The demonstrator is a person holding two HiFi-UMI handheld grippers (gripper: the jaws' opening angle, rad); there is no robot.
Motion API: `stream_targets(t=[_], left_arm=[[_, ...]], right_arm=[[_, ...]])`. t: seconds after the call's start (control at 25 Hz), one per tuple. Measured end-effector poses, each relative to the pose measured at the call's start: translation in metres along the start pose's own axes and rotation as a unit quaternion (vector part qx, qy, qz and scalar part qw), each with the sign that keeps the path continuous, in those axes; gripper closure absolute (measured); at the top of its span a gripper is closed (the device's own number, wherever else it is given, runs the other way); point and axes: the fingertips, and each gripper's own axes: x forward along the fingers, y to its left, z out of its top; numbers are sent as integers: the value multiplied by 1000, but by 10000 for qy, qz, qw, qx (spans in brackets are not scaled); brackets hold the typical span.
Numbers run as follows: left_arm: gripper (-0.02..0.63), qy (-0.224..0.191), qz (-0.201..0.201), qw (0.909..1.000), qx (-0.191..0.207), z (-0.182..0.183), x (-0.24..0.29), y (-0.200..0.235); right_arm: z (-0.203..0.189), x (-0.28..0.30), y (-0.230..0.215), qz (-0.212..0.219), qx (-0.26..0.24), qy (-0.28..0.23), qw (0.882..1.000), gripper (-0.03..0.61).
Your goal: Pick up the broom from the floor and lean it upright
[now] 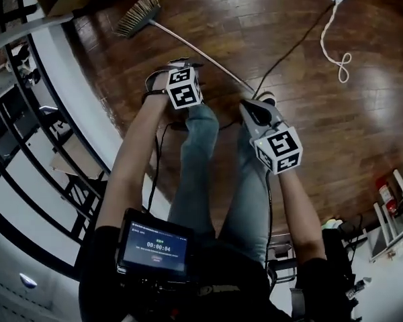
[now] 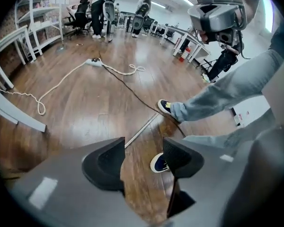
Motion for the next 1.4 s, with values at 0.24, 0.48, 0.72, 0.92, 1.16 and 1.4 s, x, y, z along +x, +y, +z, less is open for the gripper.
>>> stream_targets(t=[0.24,0.48,0.72,0.92,1.16,1.4], left_arm=[[337,237,-433,9986,199,-40,146,-11],[311,316,-435,9939,962,-50,251,5],[304,335,-314,9934,1054,-52,298,26],[426,657,31,9843,1639,-67,318,32],[458,815,552,9755,1967,-71,321,38],[495,990,481,9560,2721,-80,314,20]], right_arm=[[-111,108,-73,-223,-366,1135,9926,574],[-178,205,-119,8,-1165,2072,9713,574],[-239,230,-153,95,-1063,2681,9575,565],[-252,220,-173,-57,-750,2942,9528,557],[-234,222,-190,-369,-434,2615,9635,560],[-215,217,-182,-364,-556,2382,9689,566]])
